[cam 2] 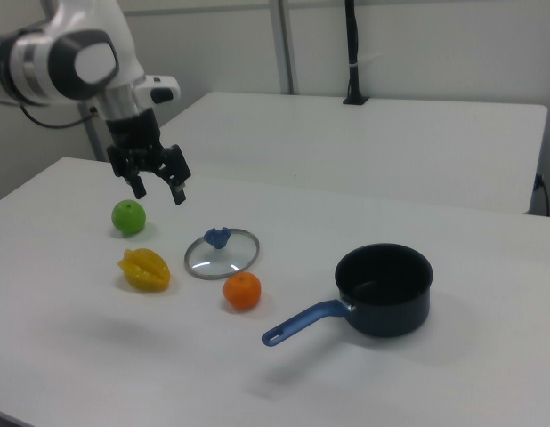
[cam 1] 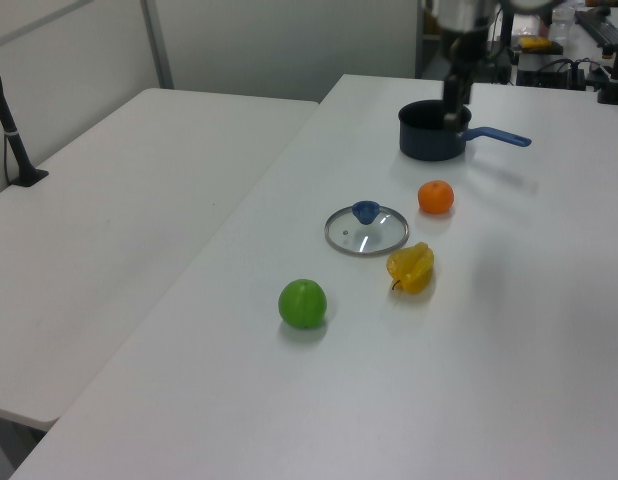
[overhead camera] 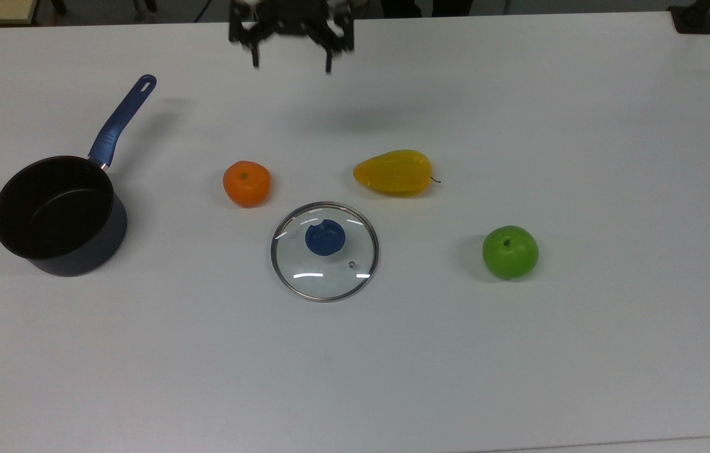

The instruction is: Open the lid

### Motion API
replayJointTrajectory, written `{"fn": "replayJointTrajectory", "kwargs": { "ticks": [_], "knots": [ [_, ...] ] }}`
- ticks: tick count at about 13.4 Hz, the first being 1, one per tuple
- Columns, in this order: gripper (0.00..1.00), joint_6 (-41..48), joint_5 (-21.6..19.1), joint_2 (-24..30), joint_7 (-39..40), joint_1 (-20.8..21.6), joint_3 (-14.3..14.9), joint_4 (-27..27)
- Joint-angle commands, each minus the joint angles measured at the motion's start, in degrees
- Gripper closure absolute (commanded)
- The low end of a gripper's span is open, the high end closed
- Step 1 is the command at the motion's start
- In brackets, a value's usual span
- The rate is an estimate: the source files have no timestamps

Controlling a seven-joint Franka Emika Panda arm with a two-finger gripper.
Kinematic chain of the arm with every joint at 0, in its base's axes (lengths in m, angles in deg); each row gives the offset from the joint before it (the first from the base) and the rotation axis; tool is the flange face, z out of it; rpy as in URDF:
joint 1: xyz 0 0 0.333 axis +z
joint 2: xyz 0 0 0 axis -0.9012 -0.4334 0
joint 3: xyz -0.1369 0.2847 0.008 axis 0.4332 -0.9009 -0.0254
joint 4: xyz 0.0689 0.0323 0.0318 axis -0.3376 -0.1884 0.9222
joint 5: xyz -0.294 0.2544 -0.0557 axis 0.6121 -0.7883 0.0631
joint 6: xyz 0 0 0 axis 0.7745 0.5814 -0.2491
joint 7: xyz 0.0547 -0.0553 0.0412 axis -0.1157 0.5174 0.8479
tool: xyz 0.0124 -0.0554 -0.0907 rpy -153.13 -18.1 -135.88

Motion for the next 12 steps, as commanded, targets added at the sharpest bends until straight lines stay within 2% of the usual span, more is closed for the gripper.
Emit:
{"fn": "replayJointTrajectory", "kwargs": {
  "ticks": [1, 3, 12],
  "knots": [
    [0.00, 6.96, -1.79, 5.99, 3.90, -2.88, 0.78, -1.31],
    [0.00, 8.73, -2.05, 7.41, 4.43, -5.25, 0.78, -1.31],
    [0.00, 9.79, -1.96, 7.58, 3.99, -5.43, 0.96, -0.08]
  ]
}}
